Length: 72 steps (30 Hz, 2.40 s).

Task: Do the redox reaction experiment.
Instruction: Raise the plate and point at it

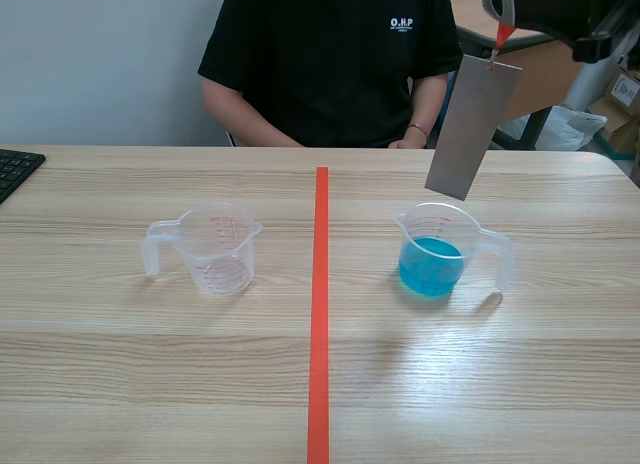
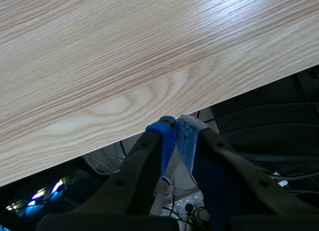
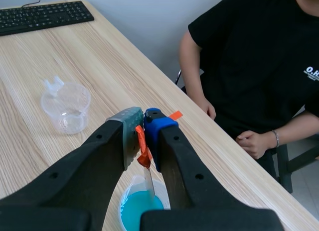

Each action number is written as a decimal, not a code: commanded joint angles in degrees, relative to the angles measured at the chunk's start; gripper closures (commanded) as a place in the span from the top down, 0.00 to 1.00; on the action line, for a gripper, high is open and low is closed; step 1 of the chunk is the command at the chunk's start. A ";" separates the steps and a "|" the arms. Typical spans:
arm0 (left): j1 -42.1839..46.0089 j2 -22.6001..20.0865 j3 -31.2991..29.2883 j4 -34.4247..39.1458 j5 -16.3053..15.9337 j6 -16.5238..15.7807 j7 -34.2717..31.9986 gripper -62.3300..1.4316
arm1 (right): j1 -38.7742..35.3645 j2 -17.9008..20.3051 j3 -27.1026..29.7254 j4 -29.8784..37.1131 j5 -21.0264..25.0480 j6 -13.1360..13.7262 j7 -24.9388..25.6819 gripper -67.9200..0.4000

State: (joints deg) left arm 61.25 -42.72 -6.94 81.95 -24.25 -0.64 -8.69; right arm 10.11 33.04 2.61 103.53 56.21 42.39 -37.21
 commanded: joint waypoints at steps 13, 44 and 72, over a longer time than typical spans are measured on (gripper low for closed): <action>-0.35 -1.60 -0.15 0.83 0.00 -0.90 -4.15 0.10 | 1.01 0.92 1.20 0.94 1.09 0.33 0.44 0.03; -60.67 -9.77 35.26 5.11 2.19 -15.17 -2.93 0.10 | 1.01 0.92 1.20 0.94 1.09 0.33 0.46 0.03; -91.49 24.57 55.87 -22.40 15.21 -12.37 2.78 0.10 | 1.01 0.90 1.20 0.94 1.09 0.33 0.48 0.03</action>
State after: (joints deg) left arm -29.28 -18.79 48.95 58.24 -8.88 -13.21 -4.71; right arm 10.11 33.04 2.63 103.53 56.42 42.39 -37.60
